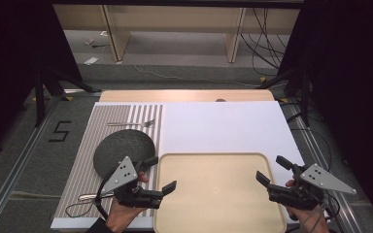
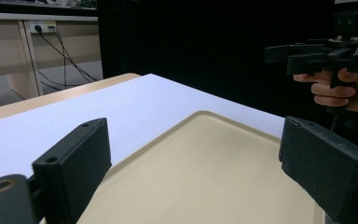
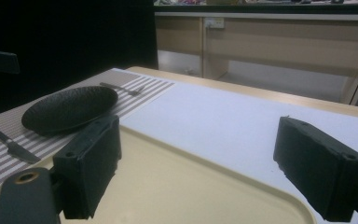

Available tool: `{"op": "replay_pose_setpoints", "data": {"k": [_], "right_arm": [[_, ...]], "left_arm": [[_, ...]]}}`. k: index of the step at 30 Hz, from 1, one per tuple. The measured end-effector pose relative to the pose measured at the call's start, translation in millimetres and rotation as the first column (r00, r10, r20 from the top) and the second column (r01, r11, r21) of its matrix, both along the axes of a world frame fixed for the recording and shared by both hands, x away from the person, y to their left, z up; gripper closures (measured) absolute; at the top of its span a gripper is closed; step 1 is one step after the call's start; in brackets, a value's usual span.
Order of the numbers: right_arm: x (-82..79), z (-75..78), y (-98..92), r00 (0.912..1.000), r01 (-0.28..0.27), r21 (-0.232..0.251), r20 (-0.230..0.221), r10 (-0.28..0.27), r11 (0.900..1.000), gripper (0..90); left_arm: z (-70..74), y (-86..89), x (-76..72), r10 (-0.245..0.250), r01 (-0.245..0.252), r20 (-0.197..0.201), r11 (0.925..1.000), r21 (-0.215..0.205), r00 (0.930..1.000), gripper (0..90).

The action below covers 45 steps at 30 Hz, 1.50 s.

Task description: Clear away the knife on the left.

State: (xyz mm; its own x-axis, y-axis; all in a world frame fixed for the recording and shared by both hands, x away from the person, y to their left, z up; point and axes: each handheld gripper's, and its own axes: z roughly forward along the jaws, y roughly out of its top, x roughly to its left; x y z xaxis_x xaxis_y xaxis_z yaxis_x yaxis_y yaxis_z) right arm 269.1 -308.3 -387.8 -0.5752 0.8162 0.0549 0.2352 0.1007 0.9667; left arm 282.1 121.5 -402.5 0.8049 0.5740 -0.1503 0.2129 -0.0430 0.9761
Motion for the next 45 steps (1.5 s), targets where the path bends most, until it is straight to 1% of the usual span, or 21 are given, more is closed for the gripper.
{"op": "replay_pose_setpoints", "data": {"k": [12,15,18,21,26,28,29,32,35,37,40,43,45], "right_arm": [[0.1,0.1,-0.1,1.0,0.001,0.0,0.0,-0.001,1.0,15.9],[0.2,0.0,-0.3,1.0,0.002,0.003,0.002,-0.002,1.0,15.9],[0.2,0.0,-0.4,1.0,0.002,0.003,0.002,-0.002,1.0,15.9],[0.2,0.0,-0.7,1.0,0.004,0.003,0.001,-0.004,1.0,15.9],[0.6,-0.5,-0.3,1.0,0.004,0.003,-0.001,-0.004,1.0,15.9],[0.6,-0.6,-0.2,1.0,0.005,0.004,-0.001,-0.005,1.0,15.9],[0.7,-0.8,-0.3,1.0,0.006,0.004,-0.002,-0.006,1.0,15.9],[0.9,-1.0,-0.7,1.0,0.007,0.002,-0.004,-0.007,1.0,15.9],[0.8,-0.9,-0.8,1.0,0.007,0.002,-0.004,-0.007,1.0,15.9],[0.8,-1.0,-0.9,1.0,0.007,0.003,-0.005,-0.007,1.0,15.9],[1.0,-1.1,-0.7,1.0,0.007,0.002,-0.005,-0.007,1.0,15.9],[0.9,-1.1,-0.4,0.9999,0.008,0.0,-0.007,-0.008,1.0,15.9],[0.9,-1.1,-0.4,0.9999,0.008,0.0,-0.007,-0.008,1.0,15.9]], "left_arm": [[1.3,1.3,0.7,-0.012,0.012,-0.006,0.9999,0.006,0.9999,9.3],[1.9,2.8,1.7,-0.018,0.019,-0.017,0.9998,0.009,0.9997,9.3],[2.9,4.5,2.6,-0.028,0.028,-0.02,0.9994,0.018,0.9994,9.4],[4.0,5.3,4.1,-0.041,0.042,-0.031,0.9987,0.027,0.9987,9.6],[6.5,4.5,6.7,-0.057,0.06,-0.048,0.9963,0.061,0.9972,9.6],[8.2,4.6,7.0,-0.06,0.064,-0.048,0.9946,0.082,0.997,9.5],[9.2,5.0,7.3,-0.064,0.068,-0.045,0.9932,0.095,0.9969,9.5],[12.1,6.5,8.3,-0.077,0.083,-0.059,0.9889,0.123,0.9953,9.5],[13.1,8.6,10.0,-0.102,0.115,-0.087,0.981,0.156,0.9909,9.5],[12.6,9.8,10.4,-0.11,0.126,-0.095,0.9731,0.193,0.9894,9.5],[11.1,11.7,10.9,-0.115,0.138,-0.111,0.9639,0.228,0.9872,9.5],[9.2,12.1,11.6,-0.11,0.139,-0.115,0.9486,0.284,0.9873,9.5],[7.8,12.7,12.4,-0.115,0.149,-0.127,0.9412,0.303,0.9852,9.5]]}}
